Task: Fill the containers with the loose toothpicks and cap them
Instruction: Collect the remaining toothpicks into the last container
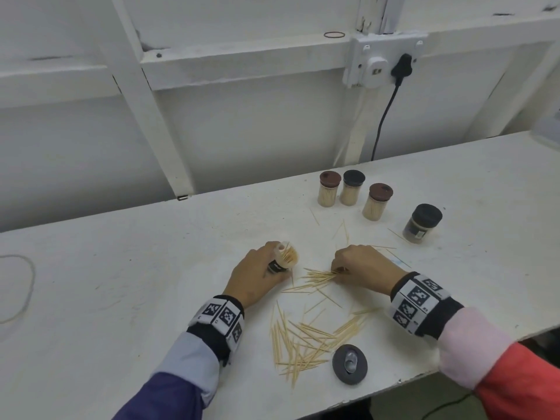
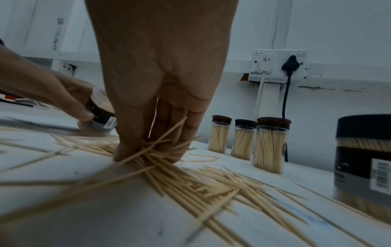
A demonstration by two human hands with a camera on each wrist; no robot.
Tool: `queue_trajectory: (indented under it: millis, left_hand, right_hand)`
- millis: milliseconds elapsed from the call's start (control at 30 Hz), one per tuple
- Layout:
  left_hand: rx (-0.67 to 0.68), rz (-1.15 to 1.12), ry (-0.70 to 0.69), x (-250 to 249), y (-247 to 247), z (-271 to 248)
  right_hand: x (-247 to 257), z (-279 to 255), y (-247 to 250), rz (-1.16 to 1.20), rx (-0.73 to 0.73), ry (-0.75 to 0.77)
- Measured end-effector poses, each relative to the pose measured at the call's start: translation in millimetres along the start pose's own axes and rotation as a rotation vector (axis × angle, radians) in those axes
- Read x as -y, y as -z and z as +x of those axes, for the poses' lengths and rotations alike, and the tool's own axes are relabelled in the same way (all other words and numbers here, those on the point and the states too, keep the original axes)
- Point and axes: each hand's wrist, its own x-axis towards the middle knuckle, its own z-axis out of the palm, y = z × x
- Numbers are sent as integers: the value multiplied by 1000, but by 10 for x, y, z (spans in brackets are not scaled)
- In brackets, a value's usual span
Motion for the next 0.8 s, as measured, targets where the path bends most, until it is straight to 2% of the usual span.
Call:
queue_trajectory:
  millis: [133, 267, 400, 567, 667, 800]
  left_hand:
    - [-11, -7, -2, -1, -36, 24]
    - [-16, -19, -4, 12, -38, 21]
    - [-28, -71, -2, 27, -59, 21]
    - [-48, -109, -2, 29, -67, 18]
    - [-50, -112, -8, 13, -62, 3]
    - [-46, -115, -8, 9, -58, 1]
  right_hand:
    - [74, 26, 8, -137, -46, -32]
    - [107, 44, 101, -96, -55, -56]
    - [68, 58, 164, 192, -70, -60]
    - [78, 69, 172, 793, -88, 43]
    - [152, 101, 186, 948, -131, 59]
    - [209, 198, 195, 1182, -137, -3]
